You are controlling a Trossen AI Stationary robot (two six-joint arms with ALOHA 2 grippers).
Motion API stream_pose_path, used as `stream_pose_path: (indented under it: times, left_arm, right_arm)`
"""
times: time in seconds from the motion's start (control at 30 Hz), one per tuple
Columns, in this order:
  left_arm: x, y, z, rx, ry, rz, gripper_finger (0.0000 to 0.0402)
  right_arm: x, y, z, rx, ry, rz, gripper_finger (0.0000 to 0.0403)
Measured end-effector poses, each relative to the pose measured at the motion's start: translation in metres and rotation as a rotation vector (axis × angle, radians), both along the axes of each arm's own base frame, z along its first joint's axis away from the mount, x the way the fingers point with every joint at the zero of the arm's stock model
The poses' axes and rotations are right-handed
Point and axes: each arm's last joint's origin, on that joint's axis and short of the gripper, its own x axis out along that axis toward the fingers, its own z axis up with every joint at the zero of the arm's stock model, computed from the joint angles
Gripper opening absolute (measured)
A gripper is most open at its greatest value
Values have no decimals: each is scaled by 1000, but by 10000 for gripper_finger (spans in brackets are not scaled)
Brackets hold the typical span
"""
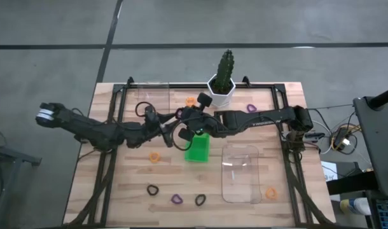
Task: Sort spring keychains
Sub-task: Put the top black spring keychain into the top transparent bin
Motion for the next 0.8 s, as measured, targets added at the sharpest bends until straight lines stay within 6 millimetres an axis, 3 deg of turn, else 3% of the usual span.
stream_pose_path:
  times: [0.8]
  left_arm:
    - [2, 7, -5, -6, 37, 86, 142]
  right_arm:
    - [-6, 23, -3, -52, 32, -32, 13]
